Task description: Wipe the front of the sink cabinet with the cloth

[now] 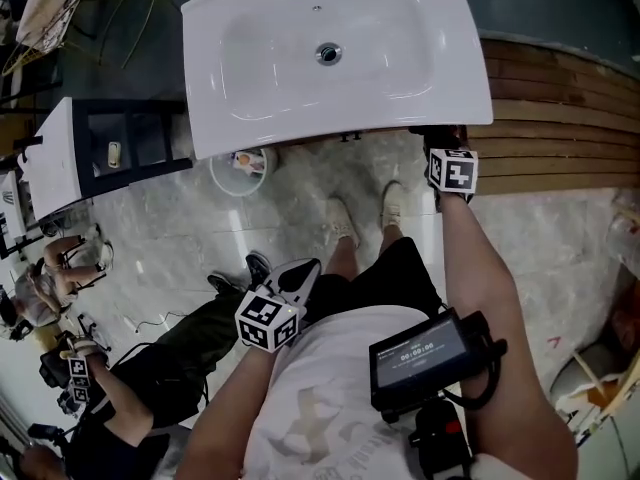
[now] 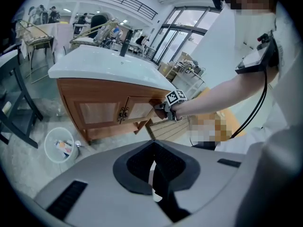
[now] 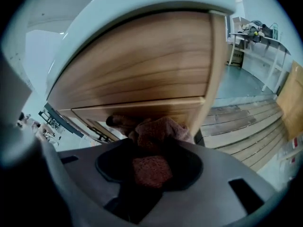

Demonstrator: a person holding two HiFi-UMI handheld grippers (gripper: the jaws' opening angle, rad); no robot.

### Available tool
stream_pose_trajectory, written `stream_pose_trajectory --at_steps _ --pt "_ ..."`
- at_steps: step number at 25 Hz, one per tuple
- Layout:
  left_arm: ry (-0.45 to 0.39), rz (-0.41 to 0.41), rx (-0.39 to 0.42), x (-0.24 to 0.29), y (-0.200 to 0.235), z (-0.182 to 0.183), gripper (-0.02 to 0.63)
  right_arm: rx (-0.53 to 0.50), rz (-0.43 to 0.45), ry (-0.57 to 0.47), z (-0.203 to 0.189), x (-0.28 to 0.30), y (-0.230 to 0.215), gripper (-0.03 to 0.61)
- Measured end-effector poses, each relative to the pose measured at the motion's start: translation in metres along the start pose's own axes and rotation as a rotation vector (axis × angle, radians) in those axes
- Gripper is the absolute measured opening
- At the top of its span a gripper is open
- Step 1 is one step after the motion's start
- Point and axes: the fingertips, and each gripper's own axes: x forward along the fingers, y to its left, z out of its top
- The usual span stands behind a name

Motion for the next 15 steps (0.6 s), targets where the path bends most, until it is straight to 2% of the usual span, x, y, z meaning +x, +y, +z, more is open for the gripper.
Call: stream_pose_trajectory --at_steps 6,15 --pt "-0.007 0.019 -0.032 -0.009 0.013 -0.009 0.008 -0.071 0.116 0.024 0.000 0.025 0.072 0.150" --pt "-0.014 0.029 -0.042 -0.016 0.021 -0.007 0.008 -0.092 0.288 0.050 -0.006 0.052 0.163 0.150"
